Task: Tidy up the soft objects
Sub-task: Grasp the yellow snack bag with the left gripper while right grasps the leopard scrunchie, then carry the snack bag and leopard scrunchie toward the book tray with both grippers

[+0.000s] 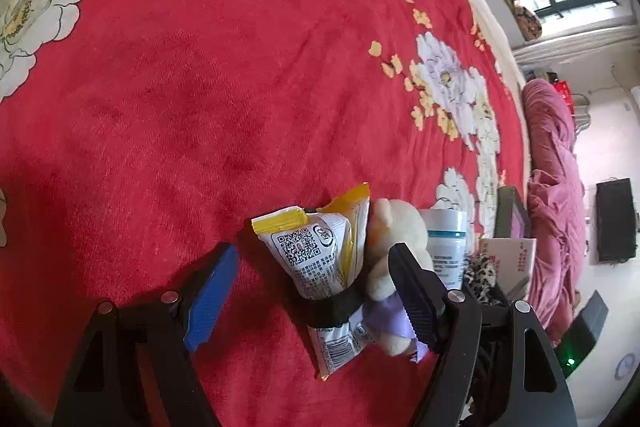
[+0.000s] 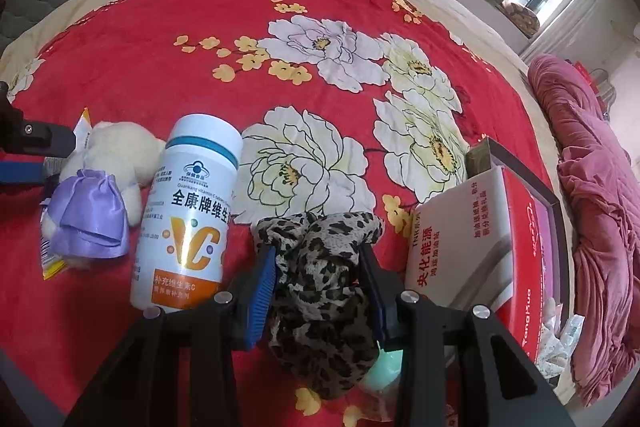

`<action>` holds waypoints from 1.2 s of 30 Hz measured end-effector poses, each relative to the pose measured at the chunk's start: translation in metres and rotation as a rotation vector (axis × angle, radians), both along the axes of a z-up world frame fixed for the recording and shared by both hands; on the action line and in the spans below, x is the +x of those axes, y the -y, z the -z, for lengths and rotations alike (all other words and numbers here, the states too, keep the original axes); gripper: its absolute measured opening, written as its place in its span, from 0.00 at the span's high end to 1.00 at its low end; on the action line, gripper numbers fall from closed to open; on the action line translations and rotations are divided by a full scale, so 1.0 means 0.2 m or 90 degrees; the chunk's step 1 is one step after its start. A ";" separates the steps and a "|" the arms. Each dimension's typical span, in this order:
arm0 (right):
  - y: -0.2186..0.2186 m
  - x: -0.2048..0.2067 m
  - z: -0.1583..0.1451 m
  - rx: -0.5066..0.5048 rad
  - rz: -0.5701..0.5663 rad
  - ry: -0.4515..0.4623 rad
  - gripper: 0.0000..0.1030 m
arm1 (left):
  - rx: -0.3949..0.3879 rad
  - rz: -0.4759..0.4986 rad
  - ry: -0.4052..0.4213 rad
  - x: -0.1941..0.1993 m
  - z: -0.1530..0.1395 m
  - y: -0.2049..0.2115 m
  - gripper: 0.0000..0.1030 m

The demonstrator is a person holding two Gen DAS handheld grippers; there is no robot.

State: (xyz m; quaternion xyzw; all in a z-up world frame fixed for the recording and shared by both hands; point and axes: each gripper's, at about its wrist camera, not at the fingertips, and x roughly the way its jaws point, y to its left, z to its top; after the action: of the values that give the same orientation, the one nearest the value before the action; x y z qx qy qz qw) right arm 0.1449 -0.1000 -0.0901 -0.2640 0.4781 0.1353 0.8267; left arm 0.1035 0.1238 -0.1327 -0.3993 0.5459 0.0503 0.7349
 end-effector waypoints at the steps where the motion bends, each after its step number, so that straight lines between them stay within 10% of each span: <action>1: 0.00 0.00 0.00 0.003 0.002 -0.002 0.60 | 0.005 -0.007 -0.009 0.01 0.01 0.00 0.24; 8: 0.02 0.02 0.00 0.013 0.010 -0.006 0.61 | 0.076 -0.003 -0.075 0.12 0.02 0.10 0.24; 12: 0.03 0.04 -0.01 0.030 0.019 -0.007 0.81 | 0.114 0.006 -0.094 0.16 0.03 0.12 0.45; 36: 0.33 -0.06 -0.41 0.286 0.098 0.023 0.84 | 0.103 0.041 0.090 -0.05 -0.41 0.10 0.55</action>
State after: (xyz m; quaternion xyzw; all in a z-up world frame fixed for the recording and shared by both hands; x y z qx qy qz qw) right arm 0.1323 -0.1670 -0.0080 -0.0382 0.4400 0.1701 0.8809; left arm 0.0932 0.1032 -0.0514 -0.3236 0.4997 0.0423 0.8024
